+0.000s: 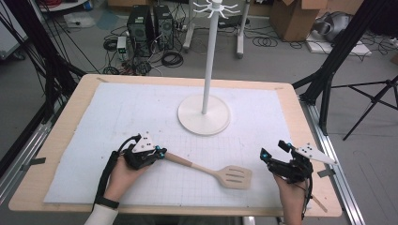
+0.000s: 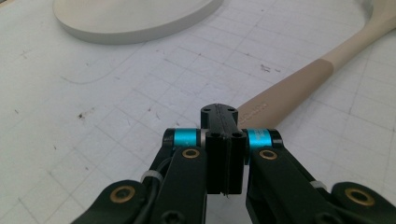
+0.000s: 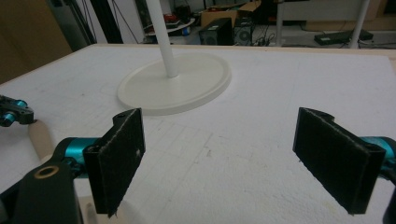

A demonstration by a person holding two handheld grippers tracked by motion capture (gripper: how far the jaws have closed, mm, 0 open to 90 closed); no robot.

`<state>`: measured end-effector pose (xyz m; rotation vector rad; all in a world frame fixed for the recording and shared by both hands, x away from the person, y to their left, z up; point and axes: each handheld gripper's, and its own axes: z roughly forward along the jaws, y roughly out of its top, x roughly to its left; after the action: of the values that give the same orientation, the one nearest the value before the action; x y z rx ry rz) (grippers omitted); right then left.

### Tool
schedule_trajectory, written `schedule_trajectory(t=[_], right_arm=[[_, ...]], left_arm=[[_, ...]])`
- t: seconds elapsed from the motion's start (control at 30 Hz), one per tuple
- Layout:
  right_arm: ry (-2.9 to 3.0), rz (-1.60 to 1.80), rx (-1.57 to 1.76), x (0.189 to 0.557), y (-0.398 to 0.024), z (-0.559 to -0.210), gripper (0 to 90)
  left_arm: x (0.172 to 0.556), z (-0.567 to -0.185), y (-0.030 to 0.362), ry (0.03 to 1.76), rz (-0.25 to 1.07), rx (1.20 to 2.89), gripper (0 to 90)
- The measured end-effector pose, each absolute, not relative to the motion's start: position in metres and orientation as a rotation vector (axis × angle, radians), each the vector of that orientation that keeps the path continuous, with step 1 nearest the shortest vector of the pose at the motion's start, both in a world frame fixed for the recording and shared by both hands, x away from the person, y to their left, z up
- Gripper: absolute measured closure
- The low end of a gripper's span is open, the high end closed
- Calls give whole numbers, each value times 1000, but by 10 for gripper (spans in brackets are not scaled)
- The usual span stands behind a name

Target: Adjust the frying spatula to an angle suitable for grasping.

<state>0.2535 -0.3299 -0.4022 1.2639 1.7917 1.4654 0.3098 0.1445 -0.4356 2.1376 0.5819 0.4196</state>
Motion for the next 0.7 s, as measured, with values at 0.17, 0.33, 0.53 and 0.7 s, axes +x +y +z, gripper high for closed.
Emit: schedule_trajectory(t=[0.17, 0.33, 0.53, 0.7], right_arm=[[1791, 1465, 1264, 253, -330, -402, 154], [1792, 1464, 1264, 254, -330, -402, 154], [1793, 1468, 1266, 253, -330, -402, 154], [1796, 1470, 1258, 252, -330, -401, 154]], left_arm=[[310, -437, 147, 593, 415, 2130, 896], [310, -437, 147, 595, 422, 2124, 876], [302, -430, 162, 645, 450, 2023, 564], [291, -424, 188, 657, 449, 1940, 379]])
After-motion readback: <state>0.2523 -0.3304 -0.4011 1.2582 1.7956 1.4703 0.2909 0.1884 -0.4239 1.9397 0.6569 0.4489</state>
